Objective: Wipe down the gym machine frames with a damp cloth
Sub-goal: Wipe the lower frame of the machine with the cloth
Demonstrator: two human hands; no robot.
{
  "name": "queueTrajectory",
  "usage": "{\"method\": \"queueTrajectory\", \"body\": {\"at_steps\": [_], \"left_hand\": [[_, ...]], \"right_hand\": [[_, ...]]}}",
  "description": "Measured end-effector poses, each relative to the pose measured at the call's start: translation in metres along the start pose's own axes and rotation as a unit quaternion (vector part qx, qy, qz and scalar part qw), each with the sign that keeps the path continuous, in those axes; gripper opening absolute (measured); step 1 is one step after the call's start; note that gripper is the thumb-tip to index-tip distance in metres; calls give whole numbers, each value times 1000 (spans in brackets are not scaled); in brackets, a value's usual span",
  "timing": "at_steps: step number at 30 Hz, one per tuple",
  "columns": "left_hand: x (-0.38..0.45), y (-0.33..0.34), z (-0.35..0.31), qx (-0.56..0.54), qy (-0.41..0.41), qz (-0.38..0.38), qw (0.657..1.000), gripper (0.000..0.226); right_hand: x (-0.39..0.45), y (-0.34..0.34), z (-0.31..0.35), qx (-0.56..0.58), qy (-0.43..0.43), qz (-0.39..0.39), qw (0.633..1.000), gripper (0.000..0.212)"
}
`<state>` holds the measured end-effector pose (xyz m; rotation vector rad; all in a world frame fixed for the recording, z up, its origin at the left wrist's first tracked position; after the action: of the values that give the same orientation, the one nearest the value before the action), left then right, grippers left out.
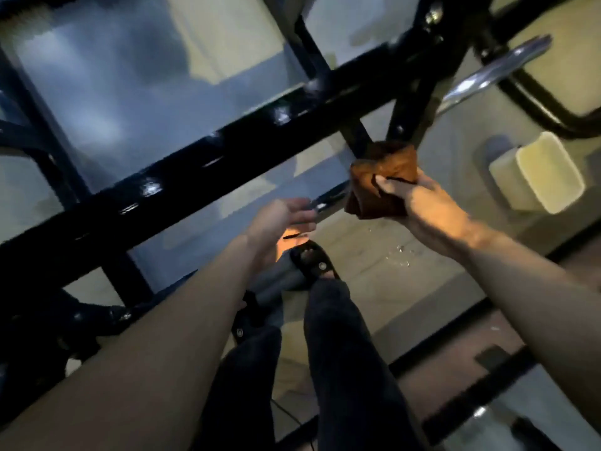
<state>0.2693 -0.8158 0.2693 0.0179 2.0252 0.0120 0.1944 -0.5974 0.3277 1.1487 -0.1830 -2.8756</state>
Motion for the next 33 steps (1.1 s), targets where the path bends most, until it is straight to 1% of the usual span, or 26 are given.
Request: {"method": "queueTrajectory", "body": {"at_steps": [1, 2, 5, 7, 8, 9, 10, 11, 12, 13, 14, 16, 17, 19, 20, 22, 24, 26, 27, 29, 30, 31, 32, 33], "left_hand": [[2, 14, 1, 19, 2, 32, 999, 23], [4, 24, 2, 41, 1, 51, 998, 26], [10, 57, 0, 125, 30, 83, 988, 46], [15, 85, -8, 149, 42, 82, 984, 55], [18, 101, -10, 143, 40, 92, 985, 58], [22, 119, -11, 123, 35, 111, 986, 60], [27, 135, -11, 117, 40, 132, 984, 61], [33, 143, -7, 135, 41, 150, 979, 60], [37, 158, 2, 192, 37, 154, 968, 58], [39, 160, 11, 238, 29, 147, 960, 51], [45, 165, 19, 269, 18, 125, 955, 44], [62, 173, 32, 294, 22, 82, 952, 35], [70, 177, 36, 294, 29, 75, 952, 31], [76, 188, 45, 285, 43, 66, 955, 23], [79, 195, 49, 280, 50, 58, 957, 22], [93, 206, 55, 237, 63, 36, 969, 30], [115, 216, 66, 163, 48, 28, 985, 31], [138, 230, 75, 93, 25, 50, 994, 37], [153, 238, 77, 80, 26, 72, 994, 43], [184, 253, 79, 60, 40, 121, 990, 43], [197, 257, 81, 50, 34, 132, 989, 45], [215, 260, 88, 47, 33, 134, 989, 50], [230, 265, 93, 47, 35, 146, 988, 55], [247, 272, 101, 55, 37, 166, 984, 58]], "right_hand": [[-9, -7, -11, 62, 25, 1, 998, 40], [-17, -11, -19, 89, 32, 2, 996, 43], [-25, -26, -53, 162, 69, 55, 983, 57], [-21, -40, -70, 169, 73, 69, 980, 64], [-18, -45, -77, 170, 77, 74, 980, 65], [-17, -52, -84, 164, 82, 59, 981, 64], [-15, -58, -93, 160, 83, 45, 983, 63], [-12, -63, -100, 147, 85, 37, 985, 62], [-10, -78, -113, 157, 92, 37, 983, 62], [-9, -85, -121, 168, 107, 43, 979, 62], [-10, -93, -132, 189, 121, 50, 973, 61], [-6, -110, -151, 206, 141, 48, 967, 52], [-6, -116, -158, 207, 145, 29, 967, 49], [0, -137, -178, 196, 142, -44, 969, 49], [6, -146, -185, 195, 137, -75, 968, 44], [18, -160, -197, 194, 124, -124, 965, 34], [34, -169, -204, 197, 104, -157, 962, 35], [58, -183, -210, 228, 69, -203, 950, 33], [71, -193, -215, 241, 47, -226, 943, 30], [103, -215, -234, 252, 12, -274, 928, 21], [110, -225, -242, 254, 1, -302, 919, 15], [121, -236, -253, 261, -15, -321, 910, 11], [133, -245, -265, 279, -31, -323, 904, 11], [145, -251, -277, 305, -40, -313, 899, 16]]}}
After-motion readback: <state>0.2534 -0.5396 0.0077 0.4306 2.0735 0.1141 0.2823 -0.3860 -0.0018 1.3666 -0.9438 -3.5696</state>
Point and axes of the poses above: each hand's wrist, its own x-axis towards the middle knuckle, its own y-axis out of the palm, z = x × y, the point moved 8 cm from there along x, towards the middle knuckle, and after that the axes turned 15 degrees about x, right-handed, at the moved point
